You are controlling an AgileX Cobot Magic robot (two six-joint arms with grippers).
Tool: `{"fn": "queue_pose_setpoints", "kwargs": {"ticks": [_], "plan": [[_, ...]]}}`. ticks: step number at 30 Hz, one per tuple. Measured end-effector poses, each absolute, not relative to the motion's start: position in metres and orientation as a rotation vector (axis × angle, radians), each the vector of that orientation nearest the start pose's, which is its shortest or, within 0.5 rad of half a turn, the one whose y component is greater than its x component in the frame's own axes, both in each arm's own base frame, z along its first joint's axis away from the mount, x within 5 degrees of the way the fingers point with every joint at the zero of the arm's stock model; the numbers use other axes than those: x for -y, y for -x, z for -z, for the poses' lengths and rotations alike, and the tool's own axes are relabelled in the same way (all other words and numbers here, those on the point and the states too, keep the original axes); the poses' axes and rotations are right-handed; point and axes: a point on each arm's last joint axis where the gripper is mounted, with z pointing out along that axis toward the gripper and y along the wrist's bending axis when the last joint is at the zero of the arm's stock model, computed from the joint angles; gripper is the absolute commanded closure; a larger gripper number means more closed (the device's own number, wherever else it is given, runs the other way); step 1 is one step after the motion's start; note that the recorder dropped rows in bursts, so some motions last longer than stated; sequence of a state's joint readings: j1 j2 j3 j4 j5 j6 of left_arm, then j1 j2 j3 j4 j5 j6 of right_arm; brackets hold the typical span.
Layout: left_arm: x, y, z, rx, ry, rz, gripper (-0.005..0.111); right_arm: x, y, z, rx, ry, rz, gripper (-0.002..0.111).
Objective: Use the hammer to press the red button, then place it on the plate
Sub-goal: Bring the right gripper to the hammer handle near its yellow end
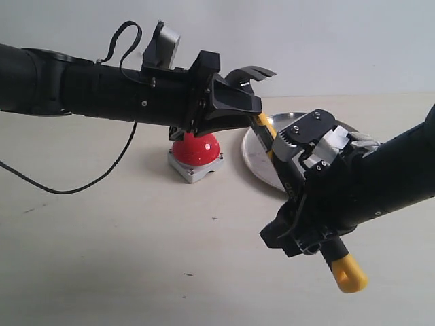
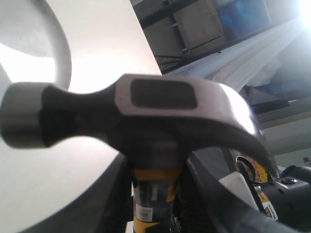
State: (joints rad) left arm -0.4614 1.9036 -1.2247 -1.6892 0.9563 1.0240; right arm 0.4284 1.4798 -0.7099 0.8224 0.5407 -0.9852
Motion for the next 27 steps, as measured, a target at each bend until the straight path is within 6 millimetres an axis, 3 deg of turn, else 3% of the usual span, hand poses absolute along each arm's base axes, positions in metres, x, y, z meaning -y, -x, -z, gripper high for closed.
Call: {"fn": "queue_pose_setpoints", "kwargs": {"ticks": [12, 23, 25, 27], "plan": [[0.243, -0.324, -0.234, -2.198, -0.375, 1.666, 0.107, -0.139, -0.226, -0.193, -2.426, 0.971, -0.545, 0.049], [0.243, -0.325, -0.233, -2.205, -0.359, 1.654, 0.107, -0.130, -0.220, -0.207, -2.439, 0.921, -0.466, 0.050], [0.243, -0.325, -0.233, -2.205, -0.359, 1.654, 0.107, -0.130, -0.220, -0.207, -2.449, 0.920, -0.467, 0.060], [0.243, -0.325, -0.233, -2.206, -0.357, 1.655, 0.107, -0.130, -0.219, -0.207, -2.456, 0.926, -0.467, 0.080]]}}
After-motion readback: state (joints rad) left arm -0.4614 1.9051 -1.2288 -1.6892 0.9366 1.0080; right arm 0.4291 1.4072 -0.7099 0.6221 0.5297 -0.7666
